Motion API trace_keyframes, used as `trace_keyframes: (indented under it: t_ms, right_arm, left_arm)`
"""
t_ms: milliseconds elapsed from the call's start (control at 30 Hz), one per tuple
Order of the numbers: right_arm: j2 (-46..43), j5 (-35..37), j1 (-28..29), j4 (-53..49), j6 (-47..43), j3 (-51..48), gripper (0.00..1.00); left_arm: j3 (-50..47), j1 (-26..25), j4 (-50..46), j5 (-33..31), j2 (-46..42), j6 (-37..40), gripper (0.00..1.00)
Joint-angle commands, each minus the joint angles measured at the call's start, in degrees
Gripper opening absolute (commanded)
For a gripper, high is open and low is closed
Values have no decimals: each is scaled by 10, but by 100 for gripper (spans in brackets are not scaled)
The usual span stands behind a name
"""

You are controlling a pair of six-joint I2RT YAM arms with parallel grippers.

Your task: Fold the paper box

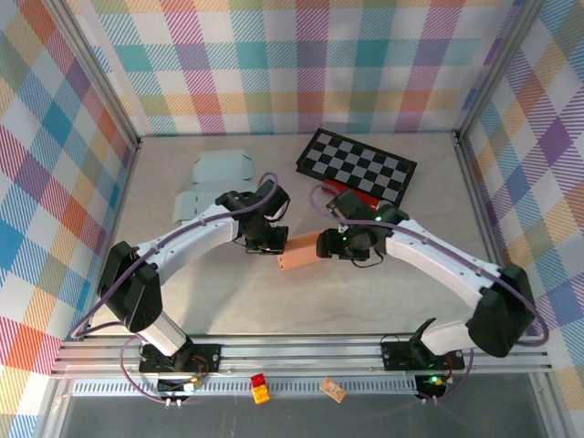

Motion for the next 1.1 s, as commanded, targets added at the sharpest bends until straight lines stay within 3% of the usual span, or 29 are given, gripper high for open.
trace_keyframes:
  t_ms: [0,133,300,533,767,1000,1067]
  right_arm:
    - [-53,-92,-41,3,173,13,73]
    - [-76,-170,-103,120,324,-47,77]
    - [-42,-225,-150,171,391,-72,77]
    - [-11,-250,-164,209,406,-114,73]
    - [-3,-263,-164,221,400,-146,61]
    - [-15,-253,-164,213,382,-171,54]
    - [-16,-251,-165,212,374,-175,52]
  left_arm:
    - [-16,-9,2,-8,-16,10,0]
    - [-18,-14,7,-14,-18,7,0]
    - [-14,-16,6,-17,-15,6,0]
    - [-12,-18,4,-21,-15,4,0]
    - [-13,-19,1,-22,-16,-1,0]
    - [-15,-22,1,-21,-18,-7,0]
    - [-16,-26,-1,-21,-22,-12,9]
